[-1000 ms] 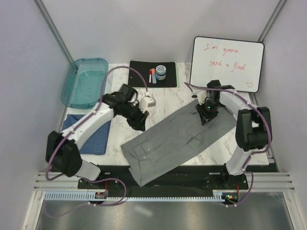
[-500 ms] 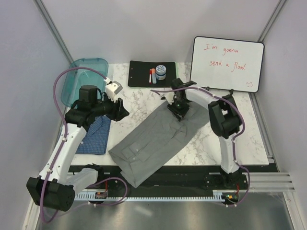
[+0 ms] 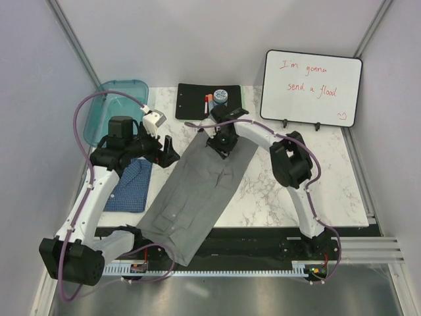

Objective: Fold and stack the long sleeve shirts
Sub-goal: Fold the shirt

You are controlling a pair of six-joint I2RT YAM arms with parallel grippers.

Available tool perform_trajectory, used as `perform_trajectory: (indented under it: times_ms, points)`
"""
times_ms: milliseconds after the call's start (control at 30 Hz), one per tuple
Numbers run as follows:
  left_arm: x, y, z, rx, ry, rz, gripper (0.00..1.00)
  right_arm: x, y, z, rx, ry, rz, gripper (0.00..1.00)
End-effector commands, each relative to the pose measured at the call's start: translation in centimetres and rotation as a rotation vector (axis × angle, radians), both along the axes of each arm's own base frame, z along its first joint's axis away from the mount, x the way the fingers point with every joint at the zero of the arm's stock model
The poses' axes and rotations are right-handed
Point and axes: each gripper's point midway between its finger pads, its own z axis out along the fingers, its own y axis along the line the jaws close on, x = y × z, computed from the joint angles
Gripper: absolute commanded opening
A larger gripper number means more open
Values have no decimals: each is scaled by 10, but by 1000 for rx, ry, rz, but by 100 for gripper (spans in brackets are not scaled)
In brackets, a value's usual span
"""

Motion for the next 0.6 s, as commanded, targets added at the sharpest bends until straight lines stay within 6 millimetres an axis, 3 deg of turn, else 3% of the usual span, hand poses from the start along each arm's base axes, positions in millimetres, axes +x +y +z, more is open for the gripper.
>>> perform_trajectory:
  times_ms: [0,67,133,233,367,433,567]
  points:
    - [6,2,-15,57,-34,-66,99,13,-43,77,135,-52,-146,50]
    - [4,1,-25,118,-87,-176,99,0,-50,89,177,-28,-177,50]
    - [2,2,-39,183,-124,-271,99,-8,-54,86,196,5,-197,48]
    - [0,6,-57,255,-121,-360,99,-18,-63,59,154,65,-222,43]
    - [7,11,-59,282,-111,-339,99,-23,-66,16,108,136,-239,38]
    - [7,11,-59,280,-107,-329,99,-17,-70,3,80,120,-232,36]
    - [3,20,-78,337,-63,-346,97,-7,-91,-28,-48,77,-222,34]
